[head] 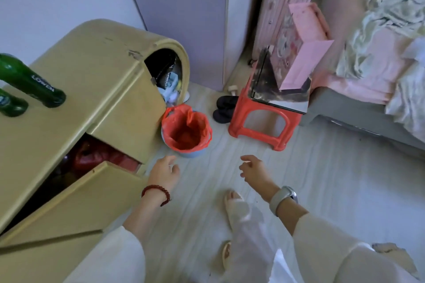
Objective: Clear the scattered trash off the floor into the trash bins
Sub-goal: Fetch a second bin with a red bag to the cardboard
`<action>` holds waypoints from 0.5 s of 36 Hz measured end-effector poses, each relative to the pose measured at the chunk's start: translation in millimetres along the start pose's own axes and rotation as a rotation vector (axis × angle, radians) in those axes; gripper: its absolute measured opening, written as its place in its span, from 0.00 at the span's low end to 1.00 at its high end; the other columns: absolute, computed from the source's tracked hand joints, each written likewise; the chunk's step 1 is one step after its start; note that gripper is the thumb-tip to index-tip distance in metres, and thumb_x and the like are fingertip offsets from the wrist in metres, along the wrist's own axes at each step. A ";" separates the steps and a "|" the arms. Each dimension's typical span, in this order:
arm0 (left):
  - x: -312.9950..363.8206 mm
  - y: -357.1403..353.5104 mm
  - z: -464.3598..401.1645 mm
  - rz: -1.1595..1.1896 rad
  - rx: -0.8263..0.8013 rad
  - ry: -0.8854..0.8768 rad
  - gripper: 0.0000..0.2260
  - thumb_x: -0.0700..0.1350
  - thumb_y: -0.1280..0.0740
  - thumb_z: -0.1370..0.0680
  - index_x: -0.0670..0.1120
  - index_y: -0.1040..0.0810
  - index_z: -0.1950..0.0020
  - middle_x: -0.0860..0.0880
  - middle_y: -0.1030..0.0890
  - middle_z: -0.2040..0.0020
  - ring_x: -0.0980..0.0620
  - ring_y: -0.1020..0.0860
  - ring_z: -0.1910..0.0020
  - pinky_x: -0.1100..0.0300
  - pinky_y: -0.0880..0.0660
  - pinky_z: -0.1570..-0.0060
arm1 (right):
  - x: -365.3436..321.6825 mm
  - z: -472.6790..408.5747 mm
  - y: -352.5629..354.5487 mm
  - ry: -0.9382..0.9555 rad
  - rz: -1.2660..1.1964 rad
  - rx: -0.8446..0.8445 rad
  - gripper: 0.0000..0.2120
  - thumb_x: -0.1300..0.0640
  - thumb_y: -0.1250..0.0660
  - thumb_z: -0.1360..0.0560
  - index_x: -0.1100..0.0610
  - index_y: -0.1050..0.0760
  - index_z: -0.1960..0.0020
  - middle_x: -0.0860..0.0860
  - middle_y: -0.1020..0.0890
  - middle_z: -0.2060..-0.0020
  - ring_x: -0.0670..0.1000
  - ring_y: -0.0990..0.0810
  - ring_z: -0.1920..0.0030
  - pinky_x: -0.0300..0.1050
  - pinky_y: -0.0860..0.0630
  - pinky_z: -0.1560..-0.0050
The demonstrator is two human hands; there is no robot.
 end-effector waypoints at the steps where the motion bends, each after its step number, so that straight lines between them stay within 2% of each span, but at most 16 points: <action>1: -0.2 -1.2 -22.2 -0.021 0.000 -0.003 0.15 0.37 0.39 0.24 0.41 0.26 0.37 0.41 0.23 0.39 0.45 0.25 0.41 0.57 0.31 0.41 | -7.8 -20.6 -4.9 0.001 0.001 0.010 0.16 0.64 0.45 0.23 0.60 0.30 0.36 0.55 0.23 0.57 0.58 0.22 0.54 0.51 0.25 0.50; 4: -4.7 -10.5 -93.6 -0.084 -0.016 -0.012 0.18 0.37 0.39 0.24 0.42 0.29 0.34 0.39 0.26 0.37 0.42 0.27 0.39 0.53 0.32 0.39 | -21.9 -87.2 -23.6 -0.028 -0.037 0.031 0.17 0.65 0.45 0.23 0.60 0.32 0.35 0.52 0.25 0.64 0.56 0.23 0.57 0.48 0.26 0.56; 7: -24.5 -29.2 -169.8 -0.106 -0.058 0.044 0.19 0.38 0.39 0.24 0.43 0.31 0.33 0.39 0.26 0.38 0.40 0.26 0.41 0.52 0.30 0.42 | -20.0 -155.1 -53.0 -0.099 -0.047 0.007 0.19 0.65 0.46 0.23 0.58 0.33 0.33 0.50 0.26 0.66 0.54 0.24 0.60 0.42 0.28 0.64; 10: -56.9 -56.1 -242.1 -0.111 -0.094 0.111 0.17 0.38 0.40 0.26 0.43 0.28 0.37 0.38 0.23 0.43 0.39 0.25 0.44 0.51 0.29 0.47 | -6.0 -220.5 -87.2 -0.172 -0.049 -0.016 0.20 0.65 0.47 0.24 0.58 0.34 0.33 0.50 0.27 0.66 0.54 0.25 0.61 0.46 0.27 0.61; 12: -74.7 -74.6 -278.6 -0.128 -0.117 0.139 0.17 0.38 0.41 0.26 0.42 0.28 0.37 0.38 0.24 0.43 0.38 0.26 0.42 0.50 0.31 0.46 | 8.5 -258.0 -110.1 -0.230 -0.047 -0.022 0.20 0.65 0.47 0.24 0.58 0.34 0.32 0.51 0.26 0.66 0.53 0.26 0.63 0.46 0.28 0.58; 14: -89.6 -88.2 -306.6 -0.145 -0.124 0.172 0.19 0.38 0.40 0.25 0.43 0.31 0.33 0.38 0.27 0.39 0.39 0.29 0.38 0.51 0.33 0.41 | 23.8 -289.6 -134.2 -0.281 -0.039 -0.027 0.21 0.65 0.46 0.24 0.58 0.36 0.31 0.52 0.25 0.61 0.51 0.27 0.64 0.44 0.29 0.58; 15: -94.1 -93.7 -320.9 -0.155 -0.123 0.162 0.20 0.38 0.39 0.25 0.43 0.32 0.32 0.38 0.28 0.37 0.39 0.31 0.37 0.51 0.34 0.39 | 30.1 -303.7 -145.6 -0.299 -0.037 -0.026 0.22 0.64 0.46 0.24 0.57 0.37 0.30 0.53 0.25 0.57 0.52 0.26 0.61 0.43 0.29 0.57; 18: -101.1 -109.1 -365.3 -0.205 -0.133 0.111 0.24 0.38 0.39 0.24 0.44 0.38 0.28 0.39 0.35 0.31 0.41 0.35 0.33 0.53 0.38 0.35 | 46.9 -342.2 -175.8 -0.349 -0.069 -0.001 0.26 0.62 0.44 0.22 0.55 0.45 0.26 0.57 0.32 0.36 0.57 0.26 0.42 0.42 0.31 0.50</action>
Point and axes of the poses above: each hand's wrist, its own z-axis away from the middle knuckle, its own y-axis out of the back of the hand, x = y × z, the point moved 9 cm from there along -z, towards the middle knuckle
